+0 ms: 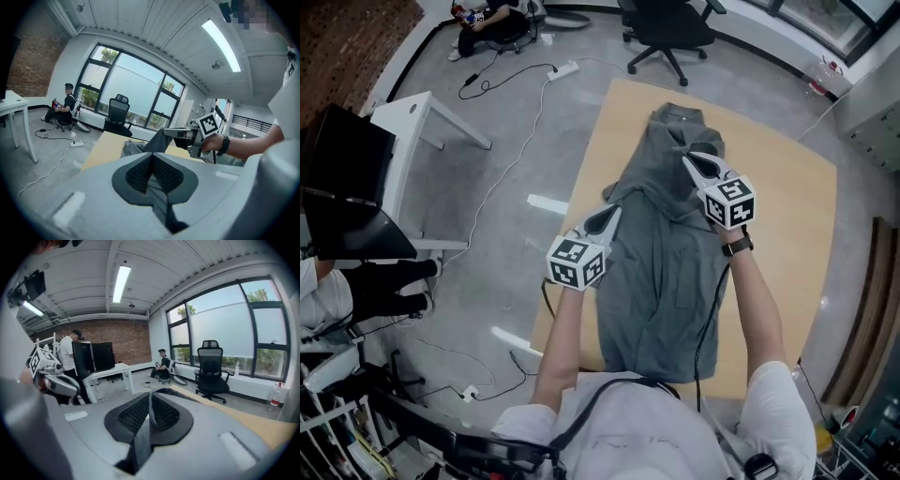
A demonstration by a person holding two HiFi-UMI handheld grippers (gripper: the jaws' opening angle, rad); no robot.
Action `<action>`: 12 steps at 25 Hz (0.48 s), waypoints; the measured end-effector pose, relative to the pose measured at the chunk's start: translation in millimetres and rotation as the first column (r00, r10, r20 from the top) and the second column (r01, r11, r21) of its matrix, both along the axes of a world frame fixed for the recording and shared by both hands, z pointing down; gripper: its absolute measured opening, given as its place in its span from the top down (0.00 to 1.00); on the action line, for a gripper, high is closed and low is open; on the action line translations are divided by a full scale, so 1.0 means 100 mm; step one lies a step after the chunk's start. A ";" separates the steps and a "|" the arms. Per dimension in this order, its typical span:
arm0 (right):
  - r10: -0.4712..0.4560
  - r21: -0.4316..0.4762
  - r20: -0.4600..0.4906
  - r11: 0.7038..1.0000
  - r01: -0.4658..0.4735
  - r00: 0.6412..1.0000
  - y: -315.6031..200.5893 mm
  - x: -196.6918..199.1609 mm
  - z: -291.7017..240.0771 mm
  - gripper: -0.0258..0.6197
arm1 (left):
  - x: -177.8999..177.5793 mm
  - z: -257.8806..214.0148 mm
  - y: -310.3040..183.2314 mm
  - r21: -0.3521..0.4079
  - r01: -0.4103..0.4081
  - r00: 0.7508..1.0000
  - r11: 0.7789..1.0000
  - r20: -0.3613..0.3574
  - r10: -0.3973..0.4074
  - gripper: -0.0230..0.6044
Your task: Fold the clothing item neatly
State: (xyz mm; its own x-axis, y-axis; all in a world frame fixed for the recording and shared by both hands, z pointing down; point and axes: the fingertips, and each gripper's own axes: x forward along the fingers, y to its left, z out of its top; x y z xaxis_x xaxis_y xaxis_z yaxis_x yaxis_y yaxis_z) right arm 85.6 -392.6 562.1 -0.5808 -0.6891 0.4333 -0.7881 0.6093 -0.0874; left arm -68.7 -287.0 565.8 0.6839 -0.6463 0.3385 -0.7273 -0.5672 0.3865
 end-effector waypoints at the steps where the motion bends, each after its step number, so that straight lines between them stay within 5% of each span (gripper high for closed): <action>1: -0.050 -0.003 -0.003 0.999 0.050 0.999 0.07 -0.20 0.00 0.92 | -0.08 -0.02 0.00 0.003 0.015 1.000 1.000 0.001 -0.015 0.96; 5: -0.188 -0.080 -0.041 0.980 0.185 0.981 0.33 -0.87 0.37 0.91 | -0.35 -0.04 0.03 0.004 0.062 0.998 0.998 0.013 -0.062 0.96; 10: -0.217 -0.230 -0.022 0.951 0.206 0.976 0.54 -1.34 1.07 0.90 | -0.57 -0.02 0.08 -0.002 0.098 0.995 0.995 0.017 -0.098 0.96; 12: -0.234 -0.273 0.006 0.935 0.226 0.972 0.64 -1.49 1.29 0.80 | -0.63 -0.01 0.10 -0.006 0.110 0.994 0.994 0.015 -0.109 0.96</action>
State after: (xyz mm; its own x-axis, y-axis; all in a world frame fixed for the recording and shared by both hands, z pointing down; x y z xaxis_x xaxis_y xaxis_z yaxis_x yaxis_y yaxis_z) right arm -63.6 -328.2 691.1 -0.6955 -0.3926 0.6017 -0.6334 0.7305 -0.2554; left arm -131.9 -276.9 565.2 0.6041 -0.7147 0.3525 -0.7904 -0.4812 0.3790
